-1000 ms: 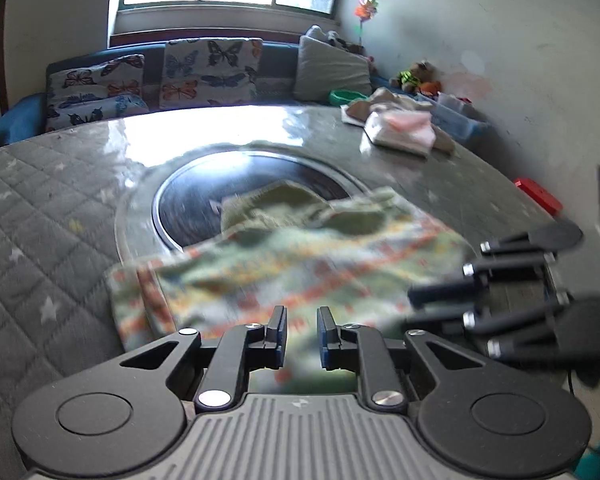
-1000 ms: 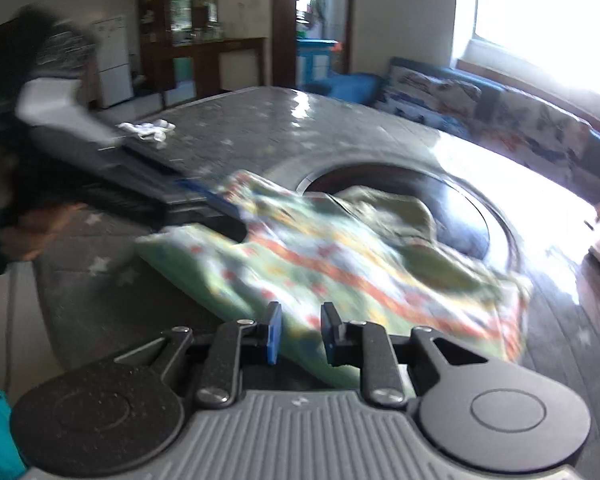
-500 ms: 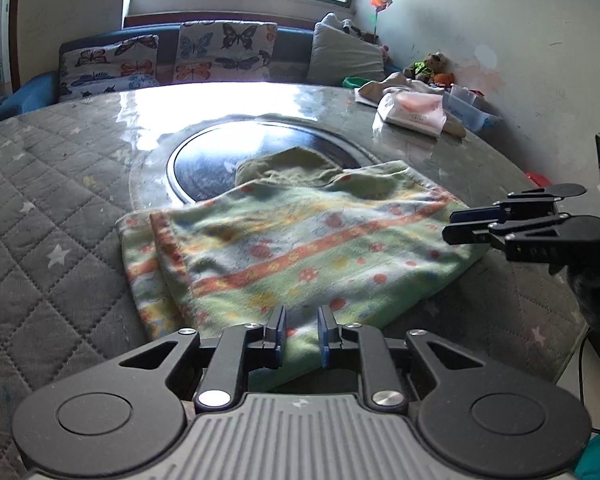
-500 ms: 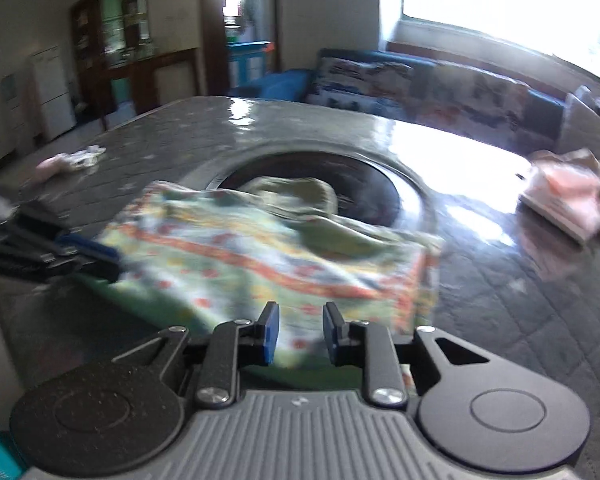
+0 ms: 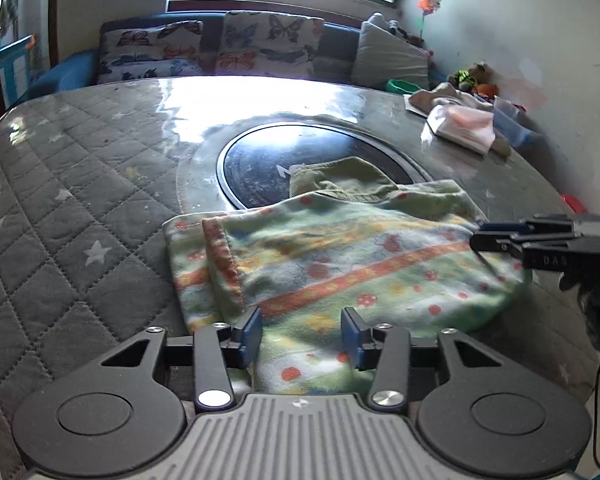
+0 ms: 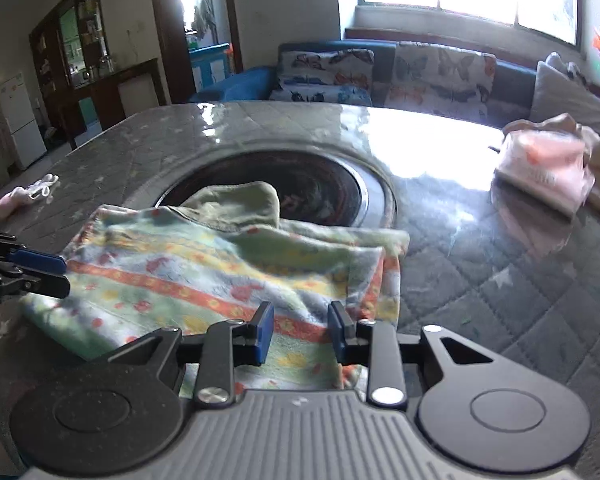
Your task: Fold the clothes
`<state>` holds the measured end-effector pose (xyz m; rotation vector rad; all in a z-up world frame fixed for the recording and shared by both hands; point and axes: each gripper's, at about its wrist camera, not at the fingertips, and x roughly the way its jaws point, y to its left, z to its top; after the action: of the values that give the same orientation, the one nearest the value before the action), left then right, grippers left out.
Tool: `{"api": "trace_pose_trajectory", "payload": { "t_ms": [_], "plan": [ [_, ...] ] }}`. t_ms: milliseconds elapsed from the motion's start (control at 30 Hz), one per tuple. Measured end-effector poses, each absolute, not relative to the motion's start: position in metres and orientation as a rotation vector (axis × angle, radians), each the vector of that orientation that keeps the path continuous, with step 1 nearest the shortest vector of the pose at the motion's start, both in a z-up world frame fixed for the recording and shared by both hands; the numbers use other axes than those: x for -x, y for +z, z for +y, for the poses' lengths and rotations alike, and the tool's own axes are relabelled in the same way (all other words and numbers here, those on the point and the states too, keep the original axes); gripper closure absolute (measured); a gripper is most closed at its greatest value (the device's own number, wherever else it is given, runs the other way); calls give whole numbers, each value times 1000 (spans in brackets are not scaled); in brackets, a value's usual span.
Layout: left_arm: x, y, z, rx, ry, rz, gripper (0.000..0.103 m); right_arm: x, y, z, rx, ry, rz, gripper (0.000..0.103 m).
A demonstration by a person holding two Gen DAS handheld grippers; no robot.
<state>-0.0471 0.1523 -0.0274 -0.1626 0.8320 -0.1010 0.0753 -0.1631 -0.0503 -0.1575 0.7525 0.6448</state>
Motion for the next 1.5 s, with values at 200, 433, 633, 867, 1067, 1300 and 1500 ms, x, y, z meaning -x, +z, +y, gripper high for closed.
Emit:
{"api": "trace_pose_trajectory", "payload": {
  "t_ms": [200, 433, 633, 867, 1067, 1300, 1500],
  "plan": [
    [41, -25, 152, 144, -42, 845, 36, -64, -41, -160, 158, 674, 703, 56],
    [39, -23, 155, 129, 13, 838, 15, -58, -38, -153, 154, 689, 676, 37],
    [39, -20, 158, 107, 52, 818, 0, -51, -33, -147, 134, 686, 631, 13],
    [39, -20, 170, 121, 87, 809, 0, -39, -21, -136, 125, 655, 544, 0],
    [40, -18, 185, 127, 130, 794, 0, -31, -19, -124, 83, 683, 522, 0],
    [37, -15, 198, 138, 191, 792, 0, -19, -28, -86, 193, 781, 588, 0],
    [35, -16, 210, 209, 191, 803, 0, 8, -29, -56, 350, 910, 593, 9]
  ]
}}
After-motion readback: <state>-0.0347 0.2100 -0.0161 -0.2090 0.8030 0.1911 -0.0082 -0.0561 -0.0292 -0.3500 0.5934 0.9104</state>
